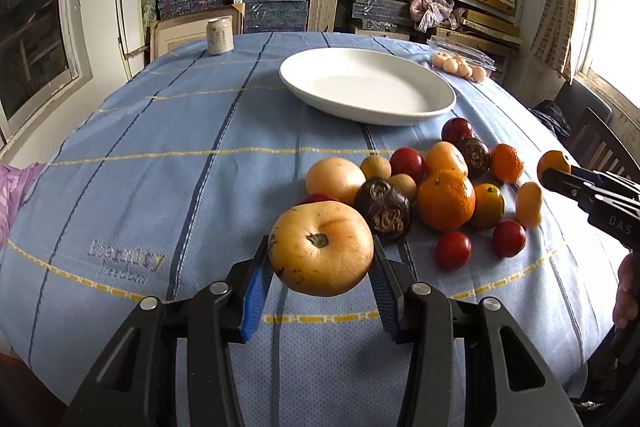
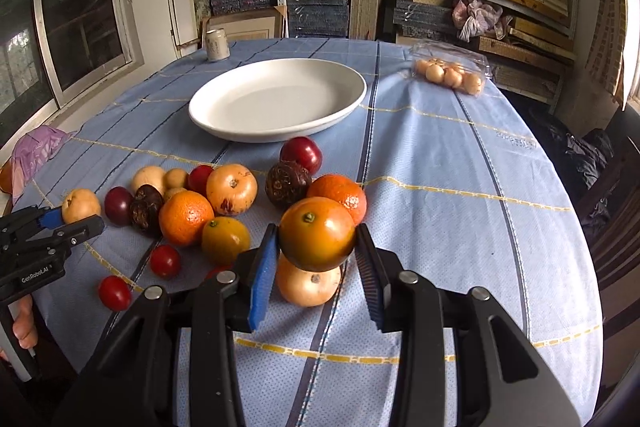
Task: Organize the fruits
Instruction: 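Grasp the orange tomato with the right tool while the left tool holds the apple, then carry both fruits over the white plate and open both tools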
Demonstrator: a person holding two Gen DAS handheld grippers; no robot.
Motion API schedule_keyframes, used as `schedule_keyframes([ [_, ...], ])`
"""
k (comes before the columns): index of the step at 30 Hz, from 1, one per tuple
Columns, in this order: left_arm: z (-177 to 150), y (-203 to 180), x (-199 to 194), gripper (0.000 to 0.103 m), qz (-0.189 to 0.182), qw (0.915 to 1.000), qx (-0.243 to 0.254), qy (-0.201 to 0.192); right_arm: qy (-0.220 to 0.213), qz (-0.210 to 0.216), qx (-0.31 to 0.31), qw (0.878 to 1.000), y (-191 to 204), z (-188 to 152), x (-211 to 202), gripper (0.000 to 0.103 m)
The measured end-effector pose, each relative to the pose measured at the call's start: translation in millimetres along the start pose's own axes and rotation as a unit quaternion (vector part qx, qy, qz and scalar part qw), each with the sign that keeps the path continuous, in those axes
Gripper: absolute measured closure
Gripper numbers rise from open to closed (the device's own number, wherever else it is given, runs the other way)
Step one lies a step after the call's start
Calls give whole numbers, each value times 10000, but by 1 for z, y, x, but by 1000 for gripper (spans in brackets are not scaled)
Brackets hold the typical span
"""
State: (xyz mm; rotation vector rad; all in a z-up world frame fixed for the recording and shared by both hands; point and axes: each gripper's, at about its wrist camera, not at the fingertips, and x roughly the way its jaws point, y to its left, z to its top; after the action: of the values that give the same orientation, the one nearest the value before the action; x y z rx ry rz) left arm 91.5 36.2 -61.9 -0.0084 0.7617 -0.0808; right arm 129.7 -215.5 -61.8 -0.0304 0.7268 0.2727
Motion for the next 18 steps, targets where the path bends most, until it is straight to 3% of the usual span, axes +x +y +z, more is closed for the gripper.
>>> schedule_keyframes([
  [8, 20, -2, 0, 56, 9, 9999, 38, -106, 16, 85, -25, 10000, 0, 7, 6, 65],
  [18, 64, -10, 15, 56, 106, 9994, 228, -234, -154, 136, -222, 9995, -2, 54, 2, 65],
])
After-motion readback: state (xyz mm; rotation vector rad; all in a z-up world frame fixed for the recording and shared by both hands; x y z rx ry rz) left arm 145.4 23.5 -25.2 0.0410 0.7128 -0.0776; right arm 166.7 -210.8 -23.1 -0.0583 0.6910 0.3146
